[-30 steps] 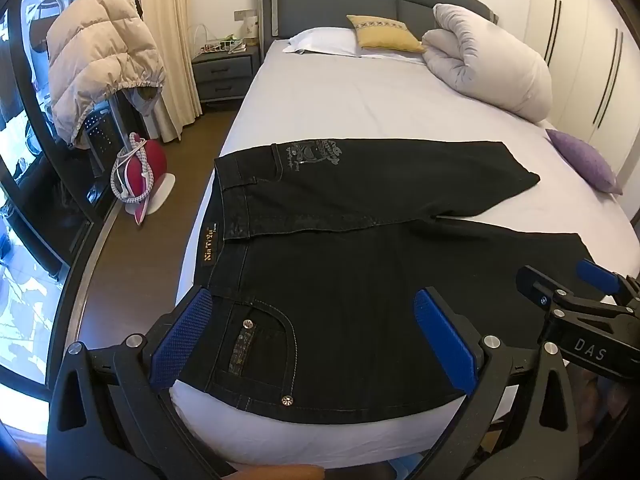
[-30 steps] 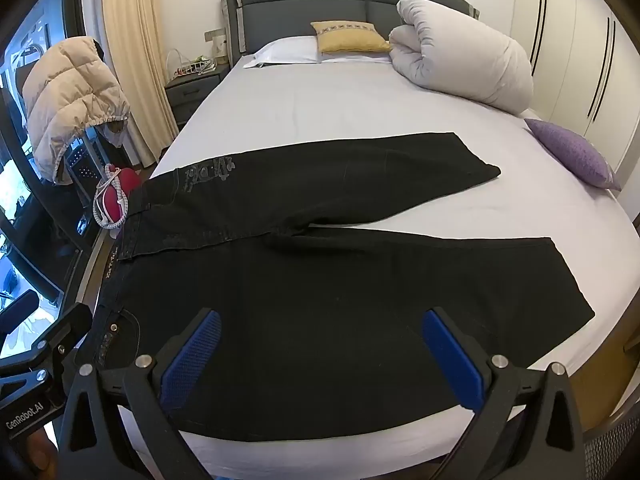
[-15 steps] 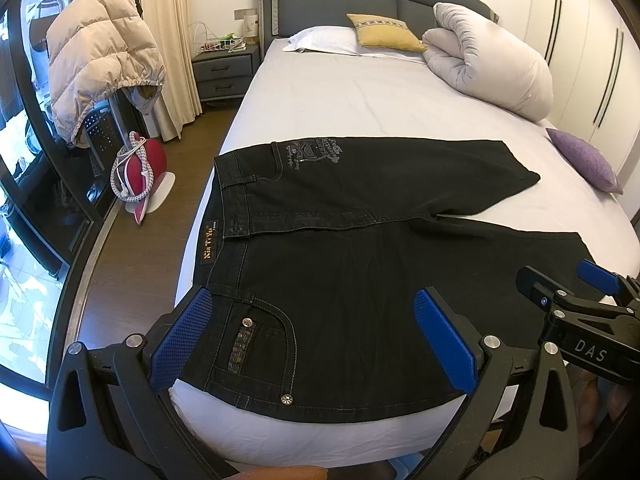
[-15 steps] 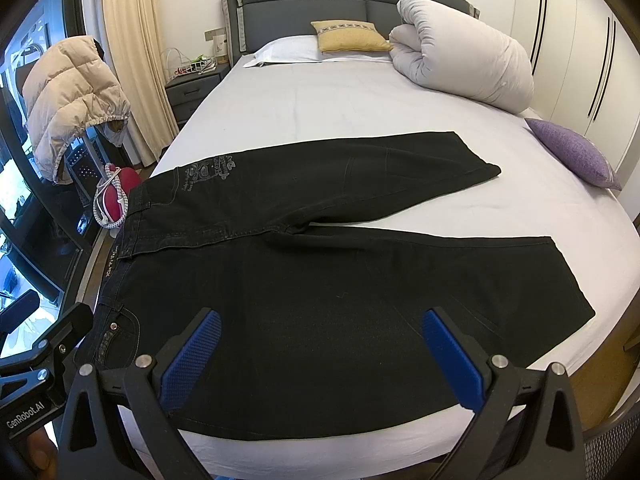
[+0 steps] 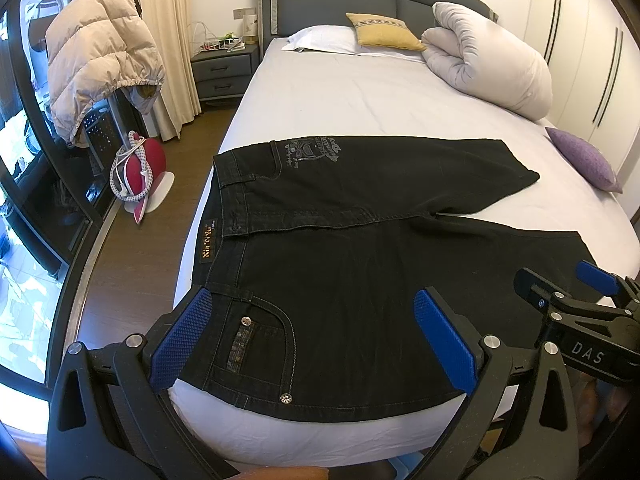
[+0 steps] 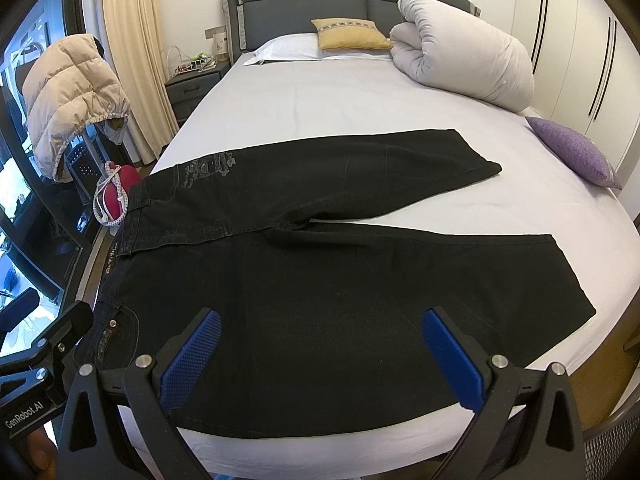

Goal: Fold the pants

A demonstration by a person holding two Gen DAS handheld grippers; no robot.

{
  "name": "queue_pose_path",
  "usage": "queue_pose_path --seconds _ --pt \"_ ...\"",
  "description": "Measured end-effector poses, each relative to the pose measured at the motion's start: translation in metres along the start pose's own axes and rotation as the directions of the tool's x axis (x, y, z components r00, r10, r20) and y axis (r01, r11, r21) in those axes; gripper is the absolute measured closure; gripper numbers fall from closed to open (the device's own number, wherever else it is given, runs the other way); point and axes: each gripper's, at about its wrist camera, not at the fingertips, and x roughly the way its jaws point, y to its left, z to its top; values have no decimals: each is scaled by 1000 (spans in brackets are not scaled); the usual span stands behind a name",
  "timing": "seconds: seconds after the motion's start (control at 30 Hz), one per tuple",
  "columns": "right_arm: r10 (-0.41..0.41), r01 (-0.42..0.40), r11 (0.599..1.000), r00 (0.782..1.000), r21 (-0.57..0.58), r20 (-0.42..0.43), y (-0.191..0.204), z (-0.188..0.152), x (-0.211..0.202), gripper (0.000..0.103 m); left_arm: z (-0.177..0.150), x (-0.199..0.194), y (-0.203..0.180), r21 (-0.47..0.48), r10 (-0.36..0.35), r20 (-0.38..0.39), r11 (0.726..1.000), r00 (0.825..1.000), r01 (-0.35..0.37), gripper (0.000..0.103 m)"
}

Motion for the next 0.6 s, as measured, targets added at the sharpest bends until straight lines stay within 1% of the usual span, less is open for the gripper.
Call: queue_pose_path --seconds 0.6 --pt "0 0 1000 1000 -1 -4 2 -3 3 0 0 1 -3 0 0 -3 1000 1000 0 0"
